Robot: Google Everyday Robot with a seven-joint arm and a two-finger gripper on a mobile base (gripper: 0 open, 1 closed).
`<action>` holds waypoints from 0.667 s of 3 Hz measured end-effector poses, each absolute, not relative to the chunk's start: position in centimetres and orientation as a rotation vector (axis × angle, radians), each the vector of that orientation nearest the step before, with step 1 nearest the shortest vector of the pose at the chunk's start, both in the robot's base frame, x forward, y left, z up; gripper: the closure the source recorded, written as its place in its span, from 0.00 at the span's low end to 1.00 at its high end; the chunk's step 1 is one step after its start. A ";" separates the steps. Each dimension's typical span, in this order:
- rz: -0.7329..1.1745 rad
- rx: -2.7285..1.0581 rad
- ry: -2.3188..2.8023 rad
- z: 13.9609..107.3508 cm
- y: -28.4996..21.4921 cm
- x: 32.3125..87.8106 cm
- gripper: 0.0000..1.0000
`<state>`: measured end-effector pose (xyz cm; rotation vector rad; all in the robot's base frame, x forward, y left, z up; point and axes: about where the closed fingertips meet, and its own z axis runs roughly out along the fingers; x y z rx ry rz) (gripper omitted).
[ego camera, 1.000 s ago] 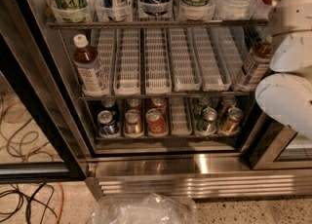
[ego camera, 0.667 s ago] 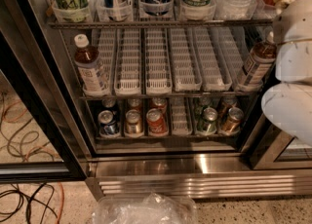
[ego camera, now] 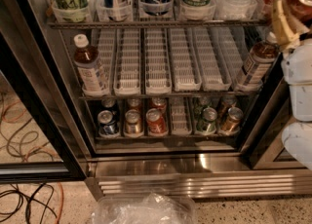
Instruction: Pick coke can from top shelf of fridge
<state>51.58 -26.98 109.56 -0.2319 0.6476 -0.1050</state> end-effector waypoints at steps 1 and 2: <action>-0.088 -0.266 0.635 109.8 -25.9 51.4 1.00; -0.088 -0.264 0.635 109.8 -25.9 51.4 1.00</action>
Offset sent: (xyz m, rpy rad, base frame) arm -0.0022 0.0115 0.0014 -0.0282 -0.0082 0.0303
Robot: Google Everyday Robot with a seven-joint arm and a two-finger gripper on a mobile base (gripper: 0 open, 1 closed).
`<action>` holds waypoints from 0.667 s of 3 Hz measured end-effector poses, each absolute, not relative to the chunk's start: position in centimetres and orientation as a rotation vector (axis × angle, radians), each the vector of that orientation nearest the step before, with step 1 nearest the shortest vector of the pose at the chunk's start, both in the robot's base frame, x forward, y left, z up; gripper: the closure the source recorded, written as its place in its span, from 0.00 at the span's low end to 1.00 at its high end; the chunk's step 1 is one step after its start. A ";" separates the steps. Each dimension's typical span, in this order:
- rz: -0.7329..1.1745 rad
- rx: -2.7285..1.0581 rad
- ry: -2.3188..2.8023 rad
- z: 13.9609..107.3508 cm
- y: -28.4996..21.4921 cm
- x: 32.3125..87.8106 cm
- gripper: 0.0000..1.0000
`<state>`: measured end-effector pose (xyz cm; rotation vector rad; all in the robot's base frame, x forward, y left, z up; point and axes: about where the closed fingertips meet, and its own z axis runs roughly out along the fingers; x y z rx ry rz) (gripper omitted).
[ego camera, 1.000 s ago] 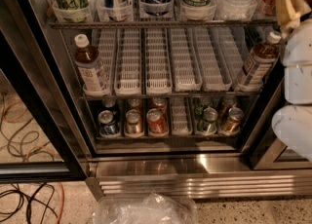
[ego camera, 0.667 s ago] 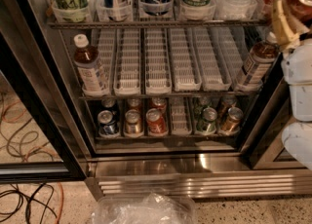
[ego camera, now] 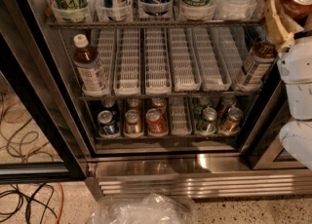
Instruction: Pick coke can from top shelf of fridge
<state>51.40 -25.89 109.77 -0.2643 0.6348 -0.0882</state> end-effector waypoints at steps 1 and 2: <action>-0.026 -0.326 0.613 109.9 -23.9 50.4 1.00; 0.086 -0.450 0.597 108.4 -20.1 47.6 1.00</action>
Offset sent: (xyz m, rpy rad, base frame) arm -0.0785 0.1043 -0.0468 -0.2292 0.0284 0.4122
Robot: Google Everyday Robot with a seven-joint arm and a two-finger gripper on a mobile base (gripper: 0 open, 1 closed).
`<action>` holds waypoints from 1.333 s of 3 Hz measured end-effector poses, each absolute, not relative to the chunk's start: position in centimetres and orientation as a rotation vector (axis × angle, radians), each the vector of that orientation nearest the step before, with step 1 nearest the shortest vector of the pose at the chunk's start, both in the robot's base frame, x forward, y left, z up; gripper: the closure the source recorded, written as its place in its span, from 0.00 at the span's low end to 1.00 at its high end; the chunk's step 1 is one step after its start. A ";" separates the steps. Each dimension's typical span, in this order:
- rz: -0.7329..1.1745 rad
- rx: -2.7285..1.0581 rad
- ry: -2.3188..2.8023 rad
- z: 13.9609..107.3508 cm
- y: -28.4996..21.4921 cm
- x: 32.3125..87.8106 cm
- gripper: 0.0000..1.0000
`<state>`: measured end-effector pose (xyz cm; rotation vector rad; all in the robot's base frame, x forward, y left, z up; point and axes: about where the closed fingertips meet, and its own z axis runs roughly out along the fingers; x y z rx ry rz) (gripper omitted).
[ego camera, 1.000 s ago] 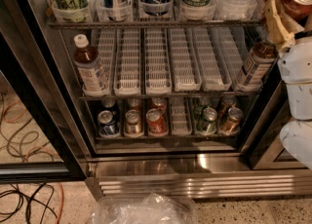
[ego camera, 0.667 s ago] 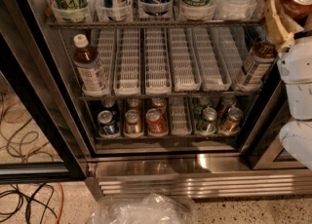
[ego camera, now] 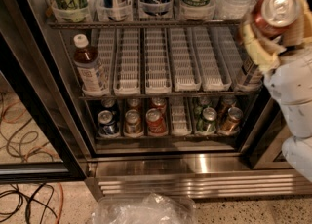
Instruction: Pick coke can from top shelf of fridge
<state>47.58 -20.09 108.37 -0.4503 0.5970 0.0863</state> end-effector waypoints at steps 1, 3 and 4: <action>0.161 -0.541 0.620 106.0 -17.7 45.3 1.00; 0.229 -0.648 0.684 101.3 -15.3 42.7 1.00; 0.274 -0.723 0.681 100.2 -13.2 41.4 1.00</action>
Offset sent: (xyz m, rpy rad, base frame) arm -0.0541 0.0470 -0.0913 -0.1475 0.1607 0.1711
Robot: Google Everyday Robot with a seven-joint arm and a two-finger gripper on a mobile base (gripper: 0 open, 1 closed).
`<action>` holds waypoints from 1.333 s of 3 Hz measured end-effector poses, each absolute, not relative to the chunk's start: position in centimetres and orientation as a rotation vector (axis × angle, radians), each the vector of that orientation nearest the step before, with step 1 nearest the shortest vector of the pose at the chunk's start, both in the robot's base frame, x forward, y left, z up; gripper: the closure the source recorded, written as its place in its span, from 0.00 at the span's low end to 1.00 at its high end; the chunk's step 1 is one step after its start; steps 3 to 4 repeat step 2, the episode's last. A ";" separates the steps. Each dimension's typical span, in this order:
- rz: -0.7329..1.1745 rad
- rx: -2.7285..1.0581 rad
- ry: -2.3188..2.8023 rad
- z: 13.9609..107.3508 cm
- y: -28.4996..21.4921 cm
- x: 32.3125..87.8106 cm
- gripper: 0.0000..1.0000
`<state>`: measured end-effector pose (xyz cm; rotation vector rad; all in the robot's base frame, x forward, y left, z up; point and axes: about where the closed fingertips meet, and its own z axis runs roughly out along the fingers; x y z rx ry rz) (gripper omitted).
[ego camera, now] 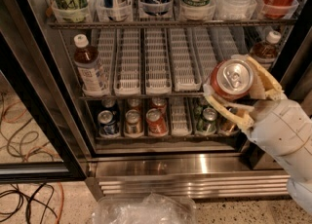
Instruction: Pick coke can from top shelf of fridge
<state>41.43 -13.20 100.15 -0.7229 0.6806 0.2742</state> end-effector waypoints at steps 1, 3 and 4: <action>0.320 -0.764 0.660 100.5 -10.9 40.4 1.00; 0.320 -0.764 0.660 100.5 -10.9 40.4 1.00; 0.320 -0.764 0.660 100.5 -10.9 40.4 1.00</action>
Offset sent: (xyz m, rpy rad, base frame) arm -0.0089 0.0192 0.0029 -0.0173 -0.0032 0.0486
